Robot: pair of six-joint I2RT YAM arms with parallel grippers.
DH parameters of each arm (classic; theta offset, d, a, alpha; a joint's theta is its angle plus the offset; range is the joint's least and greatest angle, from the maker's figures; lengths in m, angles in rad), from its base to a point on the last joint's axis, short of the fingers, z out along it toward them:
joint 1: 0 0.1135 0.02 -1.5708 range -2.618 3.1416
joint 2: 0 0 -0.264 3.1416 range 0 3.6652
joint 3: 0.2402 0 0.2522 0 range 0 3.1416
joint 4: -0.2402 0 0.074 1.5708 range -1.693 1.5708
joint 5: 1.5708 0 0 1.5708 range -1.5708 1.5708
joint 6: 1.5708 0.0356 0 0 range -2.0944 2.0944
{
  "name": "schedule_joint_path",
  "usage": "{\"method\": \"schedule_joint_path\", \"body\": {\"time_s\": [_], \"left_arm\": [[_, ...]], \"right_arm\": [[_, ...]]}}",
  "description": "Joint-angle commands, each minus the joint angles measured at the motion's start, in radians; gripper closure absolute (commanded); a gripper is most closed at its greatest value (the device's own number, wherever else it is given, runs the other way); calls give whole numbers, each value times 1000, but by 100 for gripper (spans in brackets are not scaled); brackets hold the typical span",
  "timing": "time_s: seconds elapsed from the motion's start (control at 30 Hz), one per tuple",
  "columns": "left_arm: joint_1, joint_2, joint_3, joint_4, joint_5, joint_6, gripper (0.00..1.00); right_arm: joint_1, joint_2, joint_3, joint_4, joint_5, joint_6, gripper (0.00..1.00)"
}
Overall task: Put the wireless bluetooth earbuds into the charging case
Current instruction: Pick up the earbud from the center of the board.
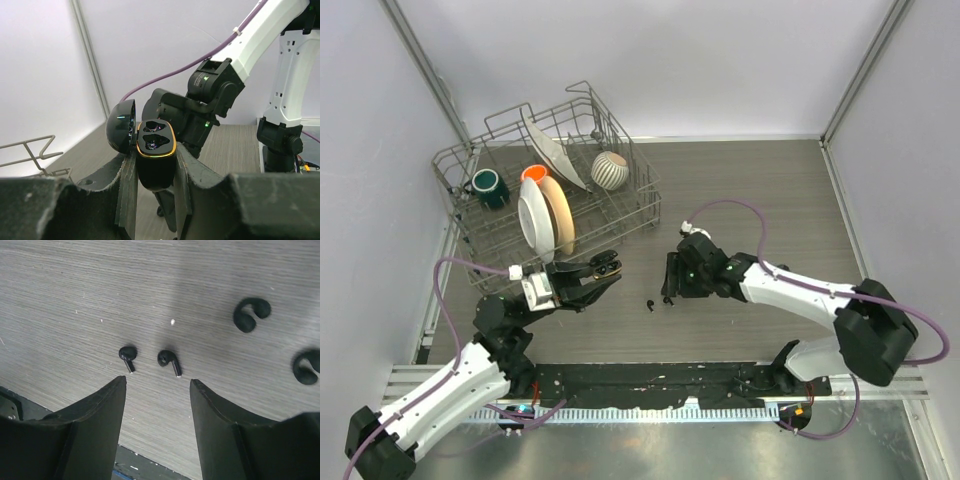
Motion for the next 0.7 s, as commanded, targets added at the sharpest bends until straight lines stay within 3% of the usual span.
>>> {"method": "schedule_joint_path", "body": {"time_s": [0.0, 0.27, 0.67], "left_arm": [[-4, -20, 6, 1, -19, 19, 100], [-4, -63, 8, -48, -33, 34, 100], [-4, -92, 2, -83, -44, 43, 100]], "right_arm": [[21, 70, 95, 43, -24, -112, 40], [61, 185, 172, -4, 80, -195, 42], [95, 266, 214, -70, 134, -239, 53]]}}
